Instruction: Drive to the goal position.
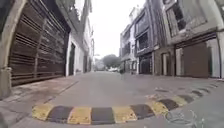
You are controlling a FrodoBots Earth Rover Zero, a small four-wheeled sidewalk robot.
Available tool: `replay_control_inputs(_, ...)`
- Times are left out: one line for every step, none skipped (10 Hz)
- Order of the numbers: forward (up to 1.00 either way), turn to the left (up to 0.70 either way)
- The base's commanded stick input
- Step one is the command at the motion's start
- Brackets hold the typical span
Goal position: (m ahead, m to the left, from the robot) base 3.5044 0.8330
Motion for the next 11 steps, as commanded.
replay_control_inputs(0.85, -0.32)
replay_control_inputs(0.85, -0.07)
replay_control_inputs(0.85, -0.34)
replay_control_inputs(0.85, -0.34)
replay_control_inputs(0.85, -0.25)
replay_control_inputs(0.85, -0.12)
replay_control_inputs(0.85, 0.0)
replay_control_inputs(0.85, 0.0)
replay_control_inputs(0.85, 0.0)
replay_control_inputs(0.85, 0.0)
replay_control_inputs(0.85, 0.0)
